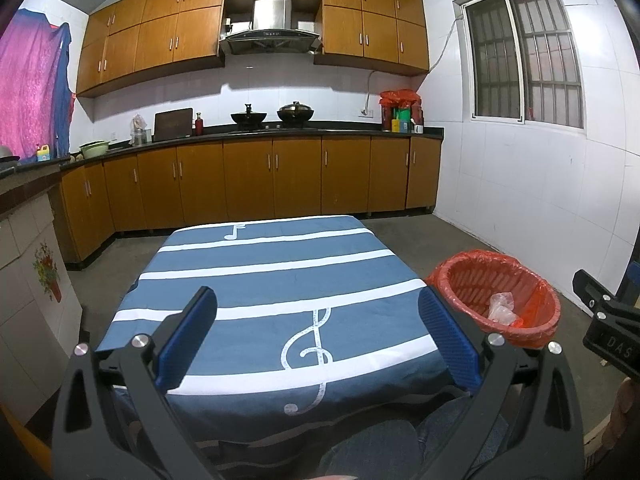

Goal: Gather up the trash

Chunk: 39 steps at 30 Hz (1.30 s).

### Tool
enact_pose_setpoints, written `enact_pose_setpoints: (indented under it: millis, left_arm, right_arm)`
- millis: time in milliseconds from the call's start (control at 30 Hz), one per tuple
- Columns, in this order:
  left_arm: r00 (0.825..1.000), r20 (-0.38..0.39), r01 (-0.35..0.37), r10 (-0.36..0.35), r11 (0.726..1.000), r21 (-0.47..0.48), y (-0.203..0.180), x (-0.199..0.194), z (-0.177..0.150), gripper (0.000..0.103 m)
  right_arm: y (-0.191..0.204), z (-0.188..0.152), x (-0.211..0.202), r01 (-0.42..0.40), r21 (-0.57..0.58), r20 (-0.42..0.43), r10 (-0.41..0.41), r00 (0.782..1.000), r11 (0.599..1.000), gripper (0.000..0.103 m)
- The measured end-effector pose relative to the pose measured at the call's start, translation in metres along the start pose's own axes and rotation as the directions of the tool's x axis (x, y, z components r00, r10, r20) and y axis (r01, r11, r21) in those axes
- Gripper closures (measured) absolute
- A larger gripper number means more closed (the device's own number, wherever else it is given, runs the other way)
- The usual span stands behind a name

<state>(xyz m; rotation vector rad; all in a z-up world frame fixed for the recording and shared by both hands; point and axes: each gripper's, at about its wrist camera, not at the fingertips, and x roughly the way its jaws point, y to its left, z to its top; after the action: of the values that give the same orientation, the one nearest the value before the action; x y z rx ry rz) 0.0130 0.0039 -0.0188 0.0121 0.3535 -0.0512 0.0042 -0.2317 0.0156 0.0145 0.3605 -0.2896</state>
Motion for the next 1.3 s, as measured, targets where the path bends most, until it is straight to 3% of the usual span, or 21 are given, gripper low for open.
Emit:
enact_pose_setpoints:
  millis: [1300]
  left_arm:
    - [1.000, -0.021, -0.006, 0.006, 1.000, -0.011, -0.0022, 0.0028, -0.0029, 0.004]
  right_arm:
    - [0.0010, -0.0020, 0.0023, -0.003, 0.005, -0.020, 0.003, 1.000, 1.000, 0.002]
